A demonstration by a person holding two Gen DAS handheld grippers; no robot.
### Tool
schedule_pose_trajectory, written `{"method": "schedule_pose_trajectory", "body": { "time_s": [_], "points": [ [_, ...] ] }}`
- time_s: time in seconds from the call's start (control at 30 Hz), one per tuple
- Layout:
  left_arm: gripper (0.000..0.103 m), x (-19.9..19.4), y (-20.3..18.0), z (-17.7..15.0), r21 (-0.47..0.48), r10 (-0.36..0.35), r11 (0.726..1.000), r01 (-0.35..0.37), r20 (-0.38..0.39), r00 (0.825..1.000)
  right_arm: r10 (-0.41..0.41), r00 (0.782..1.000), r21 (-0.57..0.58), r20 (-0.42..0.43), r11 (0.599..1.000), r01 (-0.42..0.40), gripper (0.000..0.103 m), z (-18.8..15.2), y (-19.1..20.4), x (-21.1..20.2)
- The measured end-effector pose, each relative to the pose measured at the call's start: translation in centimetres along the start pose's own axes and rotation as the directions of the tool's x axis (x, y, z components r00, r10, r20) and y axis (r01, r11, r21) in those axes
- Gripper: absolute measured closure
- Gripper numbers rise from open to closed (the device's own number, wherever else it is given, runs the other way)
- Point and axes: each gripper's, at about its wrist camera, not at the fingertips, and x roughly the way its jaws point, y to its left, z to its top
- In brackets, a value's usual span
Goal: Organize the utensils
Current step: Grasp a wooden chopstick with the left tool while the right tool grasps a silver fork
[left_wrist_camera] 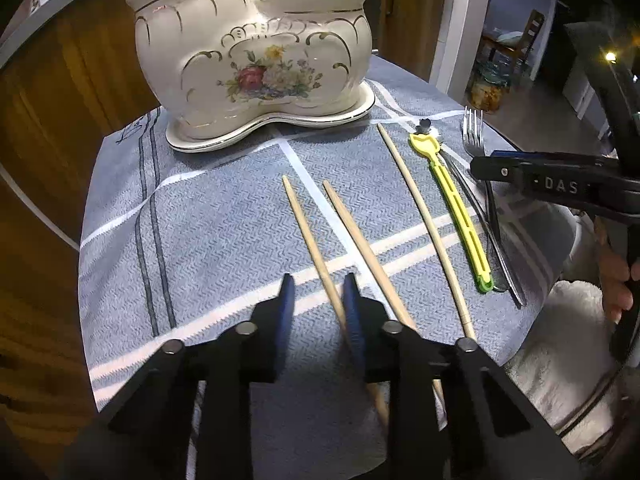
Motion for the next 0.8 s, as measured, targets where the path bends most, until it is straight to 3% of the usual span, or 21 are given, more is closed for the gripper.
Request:
{"method": "schedule_pose_trajectory", "body": {
  "time_s": [0.13, 0.37, 0.8],
  "points": [
    [0.090, 0.1, 0.8, 0.2, 0.007, -0.011, 1.000, 0.011, -0.003, 1.000, -0.026, 1.000, -0.057, 0.000, 0.998, 0.026, 0.081, 0.4, 1.0, 0.5],
    [0.095, 0.4, 3.4, 0.5, -0.001, -0.012, 1.000, 0.012, -0.014, 1.000, 0.012, 1.000, -0.122, -0.009, 0.992, -0.013, 0.097, 1.3, 0.9, 0.7],
    [0.095, 1.0, 5.3, 1.3, -0.013, -0.026, 1.000, 0.025, -0.038, 0.999, -0.011, 0.998, -0.167, -0.067, 0.986, 0.000, 0.094, 1.1, 1.0, 0.8]
  ]
}}
